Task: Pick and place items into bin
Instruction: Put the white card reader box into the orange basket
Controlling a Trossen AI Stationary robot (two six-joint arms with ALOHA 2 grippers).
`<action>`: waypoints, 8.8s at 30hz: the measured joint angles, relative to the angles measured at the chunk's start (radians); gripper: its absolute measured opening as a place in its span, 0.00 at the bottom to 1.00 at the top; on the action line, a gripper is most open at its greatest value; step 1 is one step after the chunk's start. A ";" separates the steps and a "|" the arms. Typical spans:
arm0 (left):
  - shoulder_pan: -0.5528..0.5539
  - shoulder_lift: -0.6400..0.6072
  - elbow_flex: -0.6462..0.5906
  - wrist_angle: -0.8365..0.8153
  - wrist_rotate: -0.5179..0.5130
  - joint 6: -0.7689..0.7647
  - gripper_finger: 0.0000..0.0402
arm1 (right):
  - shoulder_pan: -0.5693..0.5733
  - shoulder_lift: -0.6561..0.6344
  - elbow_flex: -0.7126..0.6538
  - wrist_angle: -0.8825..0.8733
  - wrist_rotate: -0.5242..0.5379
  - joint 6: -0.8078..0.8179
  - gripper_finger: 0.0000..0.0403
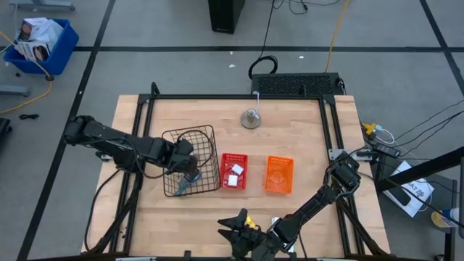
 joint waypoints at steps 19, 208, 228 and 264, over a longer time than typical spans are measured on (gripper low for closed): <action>-0.348 -0.161 0.003 0.567 -0.376 0.223 0.14 | 0.006 0.000 0.000 -0.001 0.094 -0.032 0.49; -0.245 0.782 0.369 1.217 0.085 1.014 0.01 | 0.422 -0.726 -1.144 0.154 -0.369 2.291 0.43; -0.233 0.950 0.598 1.161 0.161 1.006 0.01 | 0.428 -0.725 -1.144 0.088 -0.396 2.334 0.43; -0.173 1.016 0.690 1.116 0.224 0.950 0.01 | 0.358 -0.725 -1.144 0.059 -0.473 2.386 0.43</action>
